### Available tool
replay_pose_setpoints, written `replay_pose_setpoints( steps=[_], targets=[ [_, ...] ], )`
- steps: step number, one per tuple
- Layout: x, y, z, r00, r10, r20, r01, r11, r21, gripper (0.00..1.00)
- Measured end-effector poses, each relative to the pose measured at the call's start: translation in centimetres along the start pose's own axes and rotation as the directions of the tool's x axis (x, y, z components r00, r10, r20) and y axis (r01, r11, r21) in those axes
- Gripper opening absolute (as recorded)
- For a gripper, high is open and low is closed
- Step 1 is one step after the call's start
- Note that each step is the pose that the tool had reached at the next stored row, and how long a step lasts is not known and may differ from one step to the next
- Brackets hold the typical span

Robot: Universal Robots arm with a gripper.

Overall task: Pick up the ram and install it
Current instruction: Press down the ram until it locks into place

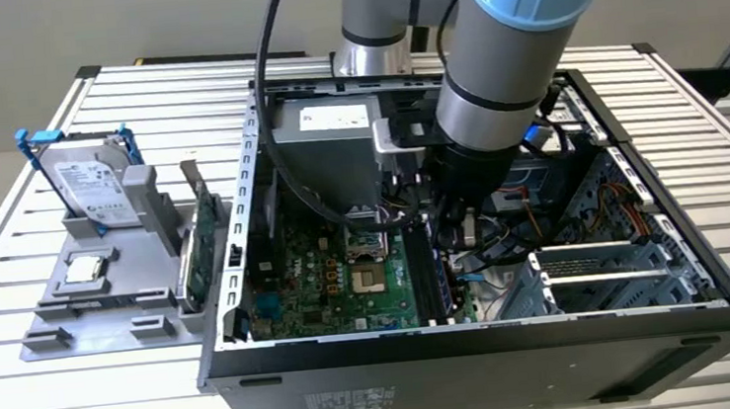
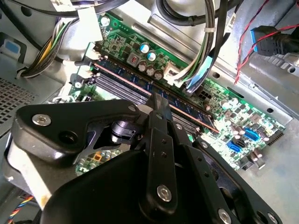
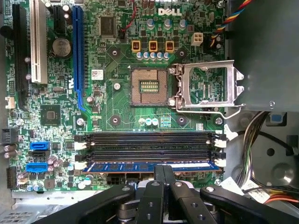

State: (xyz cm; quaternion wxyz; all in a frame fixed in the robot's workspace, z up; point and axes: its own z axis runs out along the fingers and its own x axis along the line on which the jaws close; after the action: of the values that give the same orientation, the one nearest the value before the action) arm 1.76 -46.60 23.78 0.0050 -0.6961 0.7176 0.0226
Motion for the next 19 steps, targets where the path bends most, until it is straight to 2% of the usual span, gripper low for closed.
replay_pose_setpoints(
  steps=[14,19],
  targets=[
    [0.08,-0.04,1.82,1.0000,0.000,-0.0010,0.000,1.0000,-0.0002,0.00],
    [0.07,-0.06,2.14,1.0000,0.000,-0.0036,0.000,1.0000,-0.0009,0.00]
  ],
)
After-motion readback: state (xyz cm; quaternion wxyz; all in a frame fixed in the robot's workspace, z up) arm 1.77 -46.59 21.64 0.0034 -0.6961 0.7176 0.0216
